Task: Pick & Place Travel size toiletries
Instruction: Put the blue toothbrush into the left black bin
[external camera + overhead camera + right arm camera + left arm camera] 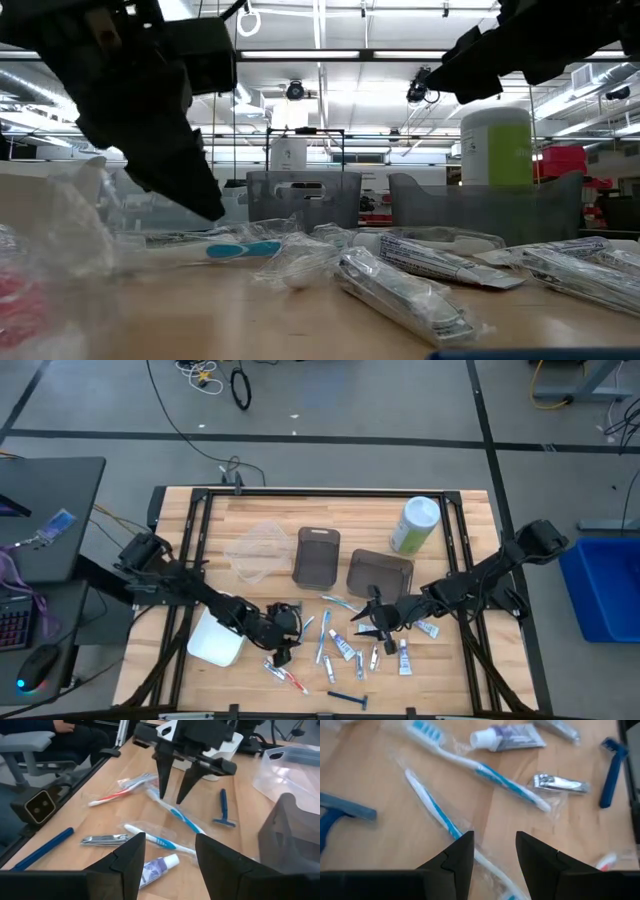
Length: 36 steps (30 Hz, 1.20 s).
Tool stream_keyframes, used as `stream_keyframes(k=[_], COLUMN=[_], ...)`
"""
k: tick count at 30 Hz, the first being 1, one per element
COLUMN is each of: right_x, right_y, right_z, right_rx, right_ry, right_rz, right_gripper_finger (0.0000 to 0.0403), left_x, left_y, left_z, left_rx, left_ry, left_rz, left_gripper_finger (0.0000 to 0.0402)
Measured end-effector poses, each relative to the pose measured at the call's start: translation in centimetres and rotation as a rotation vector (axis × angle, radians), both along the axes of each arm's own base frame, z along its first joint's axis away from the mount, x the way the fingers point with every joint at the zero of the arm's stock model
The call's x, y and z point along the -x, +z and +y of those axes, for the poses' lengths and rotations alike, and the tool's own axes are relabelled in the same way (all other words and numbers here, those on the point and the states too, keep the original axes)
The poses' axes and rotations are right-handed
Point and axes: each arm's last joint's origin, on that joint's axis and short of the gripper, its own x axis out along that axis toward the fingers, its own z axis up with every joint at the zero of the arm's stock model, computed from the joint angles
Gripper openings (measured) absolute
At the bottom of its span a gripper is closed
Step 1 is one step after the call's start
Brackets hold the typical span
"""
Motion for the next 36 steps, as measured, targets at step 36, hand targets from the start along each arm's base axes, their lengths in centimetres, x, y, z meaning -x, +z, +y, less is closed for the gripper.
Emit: stream_keyframes(k=[36], right_x=[0.1], right_y=[-0.1], right_z=[0.0], right_rx=[0.008], right_ry=[0.004], right_rz=[0.009], right_gripper_finger=[0.0186], left_x=[-2.1], left_y=[2.9], left_z=[-0.6], left_rx=[-0.194], left_ry=[-0.014], left_rz=[0.225], left_gripper_finger=[0.0125])
